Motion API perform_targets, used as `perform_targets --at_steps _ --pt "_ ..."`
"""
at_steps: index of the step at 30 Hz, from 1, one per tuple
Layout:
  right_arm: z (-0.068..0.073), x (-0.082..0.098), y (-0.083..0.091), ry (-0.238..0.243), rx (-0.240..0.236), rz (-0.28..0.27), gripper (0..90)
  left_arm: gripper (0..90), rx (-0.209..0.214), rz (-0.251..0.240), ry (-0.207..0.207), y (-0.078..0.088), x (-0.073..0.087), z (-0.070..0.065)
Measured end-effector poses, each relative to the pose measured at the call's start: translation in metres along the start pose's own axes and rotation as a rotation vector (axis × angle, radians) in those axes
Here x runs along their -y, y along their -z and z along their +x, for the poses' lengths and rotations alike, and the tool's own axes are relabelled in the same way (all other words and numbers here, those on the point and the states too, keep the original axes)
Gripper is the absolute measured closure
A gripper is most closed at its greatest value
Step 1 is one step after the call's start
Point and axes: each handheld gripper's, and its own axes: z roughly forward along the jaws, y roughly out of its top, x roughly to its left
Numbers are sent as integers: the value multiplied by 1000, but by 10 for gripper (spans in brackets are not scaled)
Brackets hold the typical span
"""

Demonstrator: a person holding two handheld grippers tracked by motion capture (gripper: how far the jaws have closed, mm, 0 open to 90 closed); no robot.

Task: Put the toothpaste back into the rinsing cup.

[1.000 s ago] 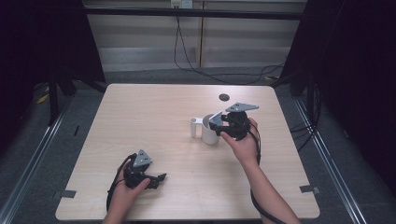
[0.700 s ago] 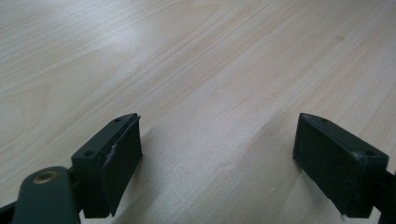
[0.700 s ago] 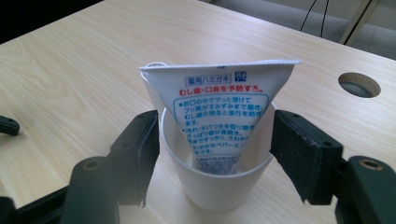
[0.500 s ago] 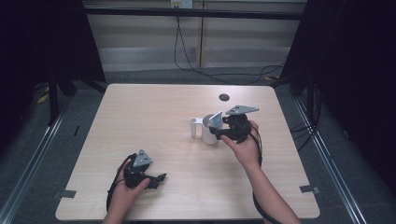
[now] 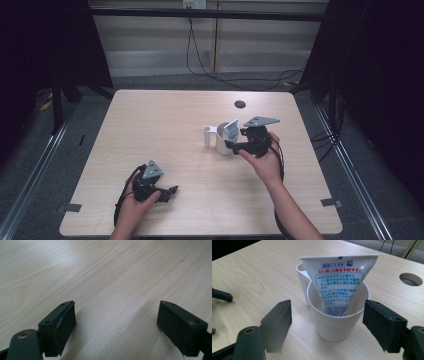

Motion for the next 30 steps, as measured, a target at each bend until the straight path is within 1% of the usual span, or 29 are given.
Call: perform_targets --at_steps 4,17,23,30 --pt "-1 5 2 2 -3 9 214 152 0 0 1 0 0 0" --pt "-6 22 13 -14 -22 20 201 152 0 0 1 0 0 0" --pt "-9 29 18 -17 -17 24 201 152 0 0 1 0 0 0" --pt "-12 39 22 -21 -24 29 201 153 0 0 1 0 0 0"
